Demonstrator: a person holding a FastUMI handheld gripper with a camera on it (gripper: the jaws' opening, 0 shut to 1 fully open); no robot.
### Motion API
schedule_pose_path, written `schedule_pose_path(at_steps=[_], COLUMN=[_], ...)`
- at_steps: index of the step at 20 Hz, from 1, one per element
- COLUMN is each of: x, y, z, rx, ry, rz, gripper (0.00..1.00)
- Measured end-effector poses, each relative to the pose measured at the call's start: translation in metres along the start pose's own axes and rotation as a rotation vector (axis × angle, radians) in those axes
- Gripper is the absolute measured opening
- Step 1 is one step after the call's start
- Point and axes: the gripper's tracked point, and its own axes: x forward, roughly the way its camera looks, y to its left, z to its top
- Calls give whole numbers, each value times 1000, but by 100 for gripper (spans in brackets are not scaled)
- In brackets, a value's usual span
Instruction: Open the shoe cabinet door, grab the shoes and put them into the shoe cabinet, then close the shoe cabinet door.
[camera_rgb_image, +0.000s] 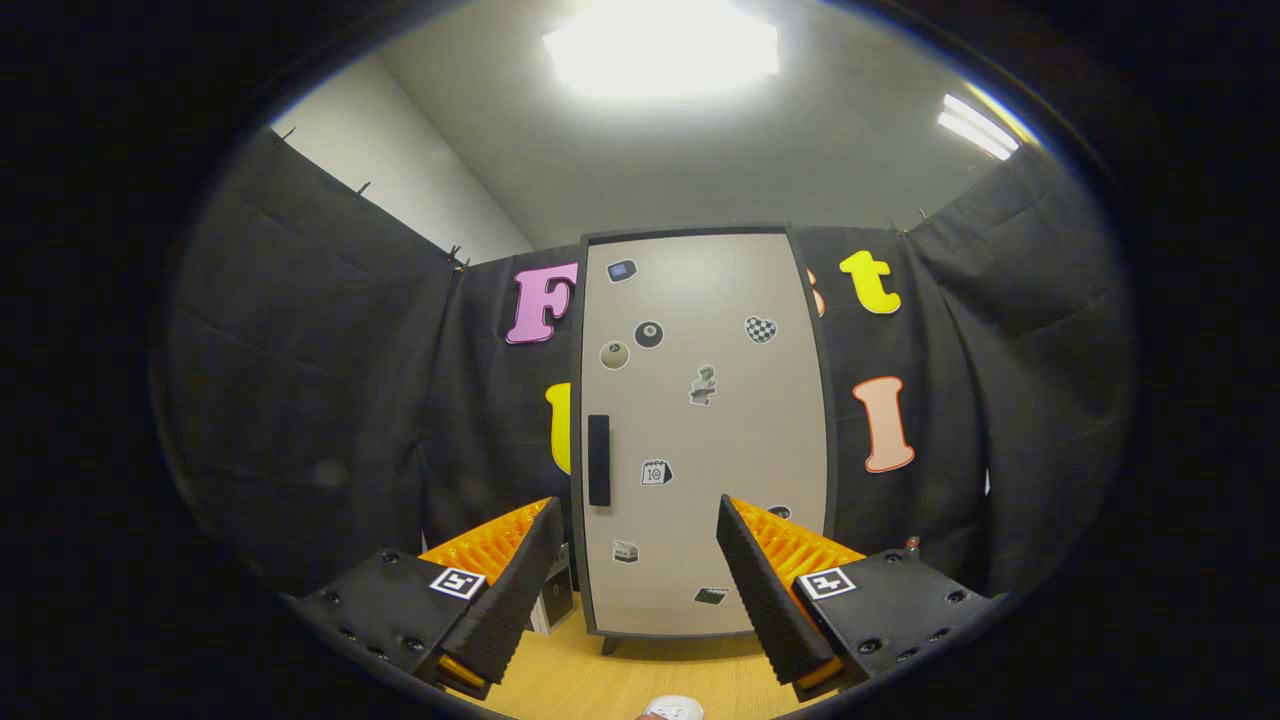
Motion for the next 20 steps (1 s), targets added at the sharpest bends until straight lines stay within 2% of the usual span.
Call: schedule_pose_path(at_steps=[7,20], x=[82,219], y=[25,48], z=[2,-29], rx=[16,-32], ry=[10,57], rz=[52,47], gripper=[98,98])
